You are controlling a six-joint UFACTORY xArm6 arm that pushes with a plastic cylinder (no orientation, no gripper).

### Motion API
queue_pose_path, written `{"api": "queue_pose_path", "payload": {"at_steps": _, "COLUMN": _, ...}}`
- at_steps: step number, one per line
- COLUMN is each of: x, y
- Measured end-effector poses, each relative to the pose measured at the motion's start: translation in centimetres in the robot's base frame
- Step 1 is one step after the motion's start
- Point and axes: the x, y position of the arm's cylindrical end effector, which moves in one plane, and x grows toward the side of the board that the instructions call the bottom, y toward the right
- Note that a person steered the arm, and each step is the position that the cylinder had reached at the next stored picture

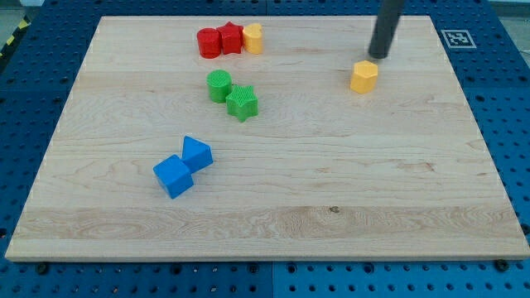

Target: Push the yellow hexagon diagonal to the green star

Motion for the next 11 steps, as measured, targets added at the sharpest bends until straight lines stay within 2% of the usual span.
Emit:
{"api": "queue_pose_path", "payload": {"at_steps": 1, "x": 1.2, "y": 3.4}}
{"api": "queue_pose_path", "payload": {"at_steps": 2, "x": 6.4, "y": 2.9}}
{"api": "queue_pose_path", "payload": {"at_steps": 3, "x": 9.9, "y": 0.1}}
{"api": "queue_pose_path", "payload": {"at_steps": 4, "x": 10.9, "y": -3.6}}
{"api": "queue_pose_path", "payload": {"at_steps": 7, "x": 2.3, "y": -3.6}}
{"api": "queue_pose_path", "payload": {"at_steps": 8, "x": 1.3, "y": -3.6}}
{"api": "queue_pose_path", "payload": {"at_steps": 9, "x": 4.6, "y": -3.9}}
{"api": "queue_pose_path", "payload": {"at_steps": 10, "x": 5.0, "y": -6.5}}
{"api": "queue_pose_path", "payload": {"at_steps": 11, "x": 3.1, "y": -7.6}}
